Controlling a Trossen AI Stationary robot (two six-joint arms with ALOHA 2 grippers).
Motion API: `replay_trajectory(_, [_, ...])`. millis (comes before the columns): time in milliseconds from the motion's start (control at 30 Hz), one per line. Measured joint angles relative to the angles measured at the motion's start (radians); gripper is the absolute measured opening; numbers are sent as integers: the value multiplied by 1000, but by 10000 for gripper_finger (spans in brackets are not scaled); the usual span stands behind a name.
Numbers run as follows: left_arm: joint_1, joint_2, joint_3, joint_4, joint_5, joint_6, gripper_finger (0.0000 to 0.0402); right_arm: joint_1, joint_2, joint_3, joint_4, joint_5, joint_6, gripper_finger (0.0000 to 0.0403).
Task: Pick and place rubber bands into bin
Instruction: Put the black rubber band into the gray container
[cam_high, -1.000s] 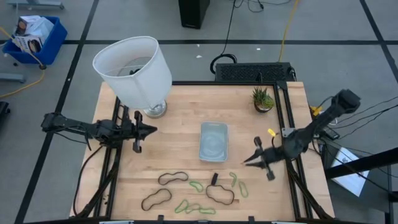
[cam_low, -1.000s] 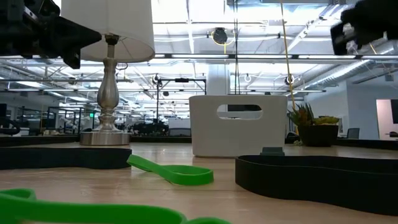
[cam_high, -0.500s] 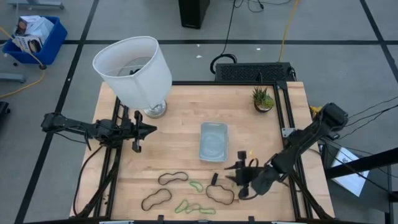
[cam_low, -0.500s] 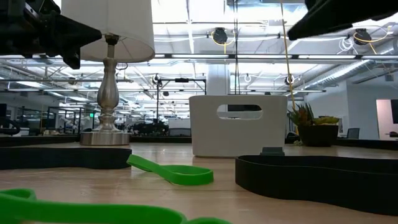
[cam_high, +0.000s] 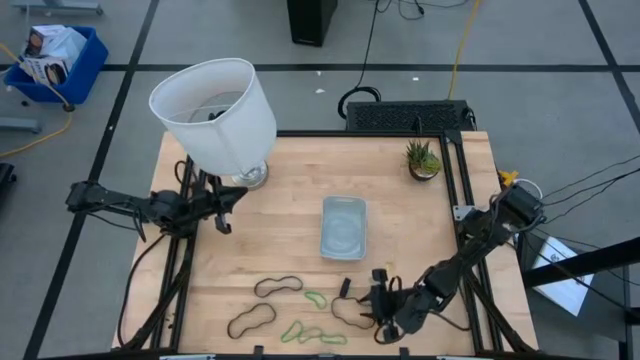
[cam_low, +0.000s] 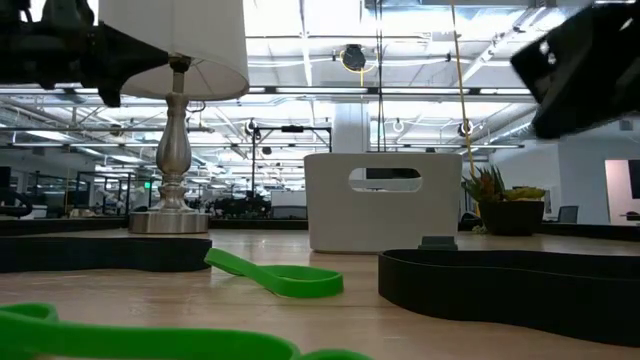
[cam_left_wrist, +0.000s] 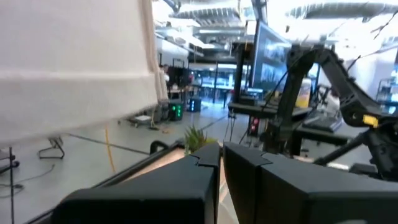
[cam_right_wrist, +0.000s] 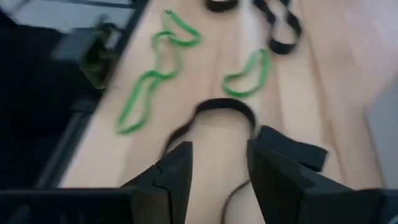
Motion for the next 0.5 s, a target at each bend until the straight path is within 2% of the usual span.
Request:
replay_trajectory(233, [0, 0, 0, -78, 0, -9, 26, -29, 64, 0, -13, 17, 30, 144])
replay_trajectory(400, [0, 0, 0, -157, 1, -77, 26, -35, 115, 0, -29, -56, 99, 144])
replay_trajectory(500, [0, 0, 0, -183, 1, -88, 26, -34, 140, 0, -22, -65, 136, 144])
